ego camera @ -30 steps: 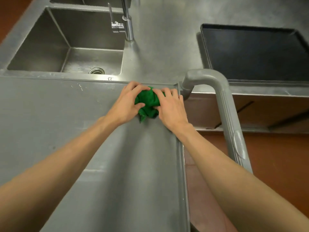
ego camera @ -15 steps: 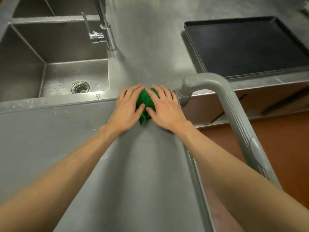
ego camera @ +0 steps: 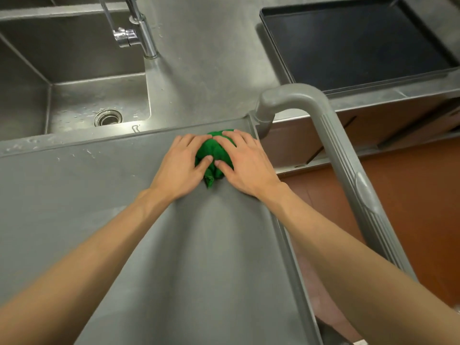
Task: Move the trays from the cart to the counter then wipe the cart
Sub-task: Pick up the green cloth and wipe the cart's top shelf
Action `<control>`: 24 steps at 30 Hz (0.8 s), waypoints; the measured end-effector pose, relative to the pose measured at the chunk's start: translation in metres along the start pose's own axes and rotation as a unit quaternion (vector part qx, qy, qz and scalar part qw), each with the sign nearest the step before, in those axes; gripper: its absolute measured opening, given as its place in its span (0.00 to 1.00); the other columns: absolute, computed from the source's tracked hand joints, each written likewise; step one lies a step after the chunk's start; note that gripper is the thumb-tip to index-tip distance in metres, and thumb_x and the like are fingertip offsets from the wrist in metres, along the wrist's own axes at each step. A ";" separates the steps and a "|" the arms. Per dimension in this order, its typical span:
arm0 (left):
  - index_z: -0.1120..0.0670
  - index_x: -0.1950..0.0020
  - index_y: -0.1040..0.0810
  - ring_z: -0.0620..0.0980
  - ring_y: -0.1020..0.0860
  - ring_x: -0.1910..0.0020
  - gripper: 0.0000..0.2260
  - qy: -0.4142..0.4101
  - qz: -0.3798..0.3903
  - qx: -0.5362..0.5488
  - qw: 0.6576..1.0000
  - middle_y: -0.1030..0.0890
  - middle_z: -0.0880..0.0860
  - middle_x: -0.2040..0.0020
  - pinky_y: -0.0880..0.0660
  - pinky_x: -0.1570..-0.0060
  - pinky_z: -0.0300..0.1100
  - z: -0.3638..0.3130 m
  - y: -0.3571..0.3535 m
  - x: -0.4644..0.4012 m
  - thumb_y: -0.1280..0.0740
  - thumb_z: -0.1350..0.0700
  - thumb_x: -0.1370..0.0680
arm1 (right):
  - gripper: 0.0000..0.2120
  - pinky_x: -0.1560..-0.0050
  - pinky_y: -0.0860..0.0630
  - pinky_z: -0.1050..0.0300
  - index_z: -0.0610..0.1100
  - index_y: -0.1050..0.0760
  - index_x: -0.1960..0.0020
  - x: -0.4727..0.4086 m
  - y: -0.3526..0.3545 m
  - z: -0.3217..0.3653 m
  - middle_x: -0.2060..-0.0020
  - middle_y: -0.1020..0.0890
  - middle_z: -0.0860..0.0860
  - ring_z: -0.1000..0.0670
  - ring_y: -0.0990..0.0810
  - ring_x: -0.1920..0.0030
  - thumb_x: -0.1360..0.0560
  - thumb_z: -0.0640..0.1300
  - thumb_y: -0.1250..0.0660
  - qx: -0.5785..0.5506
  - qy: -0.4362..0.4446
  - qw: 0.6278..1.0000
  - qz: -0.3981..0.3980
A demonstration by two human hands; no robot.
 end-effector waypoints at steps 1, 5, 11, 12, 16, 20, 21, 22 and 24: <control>0.56 0.31 0.27 0.58 0.27 0.41 0.22 -0.001 0.005 -0.001 1.000 0.22 0.56 0.40 0.35 0.39 0.42 -0.004 -0.002 0.009 0.37 0.51 0.24 | 0.26 0.31 0.35 0.44 0.47 0.30 0.28 0.011 0.000 0.002 0.31 0.26 0.46 0.40 0.31 0.29 0.24 0.53 0.35 -0.002 -0.001 1.000 0.001; 0.56 0.32 0.26 0.58 0.27 0.43 0.21 -0.012 0.012 -0.003 1.000 0.22 0.56 0.40 0.35 0.41 0.41 -0.021 -0.011 0.050 0.38 0.51 0.24 | 0.26 0.31 0.34 0.44 0.47 0.30 0.29 0.060 -0.002 0.011 0.31 0.26 0.46 0.41 0.31 0.29 0.24 0.54 0.35 0.002 -0.005 1.000 -0.003; 0.57 0.33 0.26 0.59 0.27 0.43 0.22 -0.035 0.022 -0.011 0.999 0.21 0.58 0.41 0.35 0.39 0.43 -0.042 -0.019 0.100 0.39 0.49 0.24 | 0.26 0.31 0.34 0.45 0.47 0.30 0.29 0.117 -0.003 0.022 0.32 0.25 0.46 0.41 0.31 0.29 0.24 0.55 0.35 0.009 0.000 1.000 -0.001; 0.57 0.33 0.25 0.59 0.26 0.43 0.22 -0.034 0.023 -0.014 0.999 0.21 0.58 0.41 0.35 0.39 0.43 -0.045 -0.020 0.106 0.39 0.48 0.24 | 0.26 0.31 0.34 0.45 0.47 0.30 0.28 0.123 -0.003 0.023 0.31 0.26 0.46 0.41 0.31 0.29 0.24 0.55 0.36 0.010 0.003 1.000 0.003; 0.57 0.33 0.25 0.59 0.25 0.43 0.23 -0.022 0.024 -0.014 0.999 0.21 0.58 0.42 0.35 0.39 0.42 -0.060 -0.024 0.131 0.39 0.48 0.25 | 0.27 0.30 0.34 0.43 0.46 0.30 0.28 0.149 0.002 0.027 0.31 0.26 0.45 0.40 0.31 0.30 0.24 0.55 0.36 0.004 0.012 1.000 0.012; 0.56 0.32 0.26 0.59 0.26 0.42 0.23 -0.001 0.033 -0.019 0.999 0.21 0.57 0.40 0.35 0.37 0.42 -0.071 -0.030 0.156 0.39 0.47 0.25 | 0.27 0.30 0.35 0.43 0.46 0.31 0.28 0.171 0.005 0.032 0.31 0.26 0.45 0.39 0.31 0.30 0.25 0.54 0.34 0.007 0.010 0.999 0.039; 0.56 0.32 0.26 0.58 0.26 0.41 0.24 0.007 0.040 -0.019 0.999 0.21 0.56 0.40 0.35 0.37 0.43 -0.073 -0.031 0.161 0.39 0.47 0.25 | 0.28 0.30 0.35 0.43 0.46 0.32 0.27 0.176 0.006 0.034 0.31 0.26 0.45 0.39 0.32 0.30 0.24 0.53 0.34 0.005 0.009 0.999 0.046; 0.55 0.32 0.26 0.58 0.26 0.41 0.24 0.014 0.044 -0.020 0.999 0.21 0.56 0.39 0.34 0.37 0.44 -0.074 -0.032 0.166 0.39 0.46 0.25 | 0.28 0.30 0.35 0.43 0.46 0.32 0.27 0.181 0.006 0.036 0.31 0.26 0.45 0.39 0.32 0.30 0.24 0.53 0.34 0.004 0.008 0.999 0.053; 0.55 0.32 0.27 0.58 0.26 0.41 0.24 0.026 0.045 -0.020 0.998 0.22 0.55 0.40 0.33 0.37 0.45 -0.079 -0.033 0.176 0.39 0.46 0.25 | 0.28 0.29 0.35 0.43 0.46 0.32 0.27 0.190 0.008 0.040 0.31 0.27 0.45 0.39 0.33 0.29 0.24 0.53 0.33 0.000 0.003 0.998 0.063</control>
Point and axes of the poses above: each hand's wrist, its own x-axis away from the middle knuckle, its own y-axis out of the back of the hand, z = x × y, the point moved 3 cm from there along -x, towards the middle knuckle
